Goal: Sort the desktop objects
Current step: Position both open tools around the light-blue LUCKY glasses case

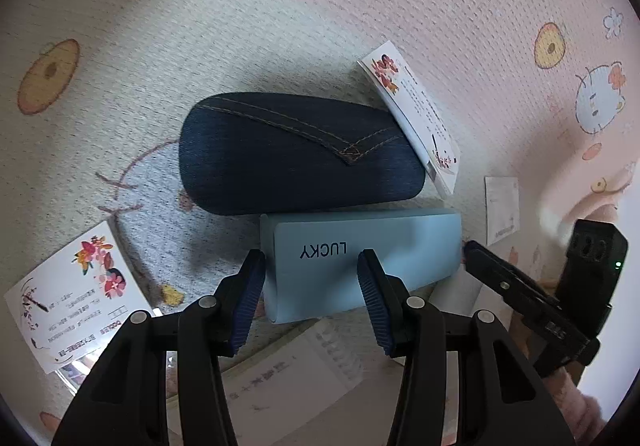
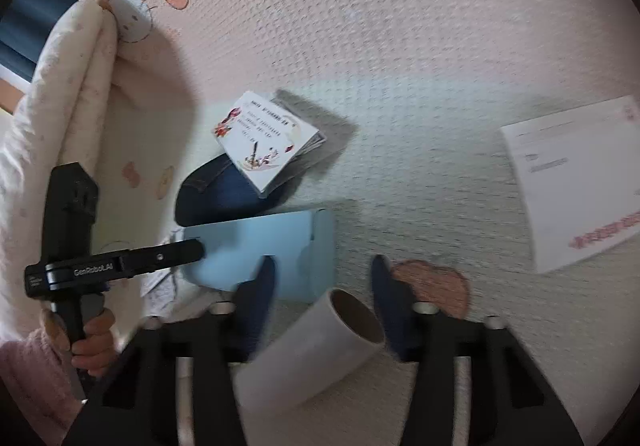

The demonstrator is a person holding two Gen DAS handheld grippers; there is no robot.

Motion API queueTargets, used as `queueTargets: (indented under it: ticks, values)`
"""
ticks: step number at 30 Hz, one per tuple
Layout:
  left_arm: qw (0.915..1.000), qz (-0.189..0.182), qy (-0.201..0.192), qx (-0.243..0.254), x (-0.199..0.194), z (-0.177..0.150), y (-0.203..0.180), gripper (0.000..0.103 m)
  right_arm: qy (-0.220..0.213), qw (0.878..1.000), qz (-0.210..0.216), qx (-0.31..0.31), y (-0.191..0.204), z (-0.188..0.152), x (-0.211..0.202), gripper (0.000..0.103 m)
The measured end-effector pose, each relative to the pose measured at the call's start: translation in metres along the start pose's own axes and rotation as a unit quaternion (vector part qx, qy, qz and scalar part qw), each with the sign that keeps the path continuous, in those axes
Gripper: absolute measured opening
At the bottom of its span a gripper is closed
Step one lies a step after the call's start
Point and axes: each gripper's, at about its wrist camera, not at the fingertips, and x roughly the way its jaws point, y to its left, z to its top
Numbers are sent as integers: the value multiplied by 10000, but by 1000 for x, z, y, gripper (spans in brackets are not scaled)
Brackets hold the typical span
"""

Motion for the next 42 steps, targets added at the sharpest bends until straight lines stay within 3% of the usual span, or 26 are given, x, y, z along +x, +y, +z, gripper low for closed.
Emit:
queueTargets:
  ticks: [3, 6, 10, 14, 23, 29, 37, 40, 42]
  values:
    - [9999, 106, 48, 116, 4, 2, -9, 52, 120, 9999, 86, 3, -4, 2, 8, 28]
    - [9997, -67, 131, 201, 10, 2, -21, 49, 111, 9998, 140, 17, -5, 4, 7, 28]
    - [9993, -173, 187, 286, 22, 3, -39, 49, -9, 9999, -169, -36, -11, 9, -2, 28]
    - [9979, -399, 334, 376, 37, 10, -61, 47, -131, 9986, -382, 328, -32, 9, -22, 28]
    - [9879, -606, 663, 1266, 79, 5, -147, 47, -509, 9877, -1323, 659, -69, -16, -80, 28]
    - [9711, -391, 680, 2255, 103, -7, -215, 47, -451, 9736, -2049, 897, -89, -51, -108, 28]
    - [9372, -225, 873, 3369, 117, -28, -264, 48, -93, 9693, -2264, 958, -83, -103, -124, 28]
    - [9305, -56, 725, 3589, 116, -37, -274, 48, 46, 9694, -2377, 612, -67, -113, -119, 28]
    - [9307, 4, 687, 3593, 115, -39, -277, 48, 24, 9705, -2351, 534, -62, -114, -120, 28]
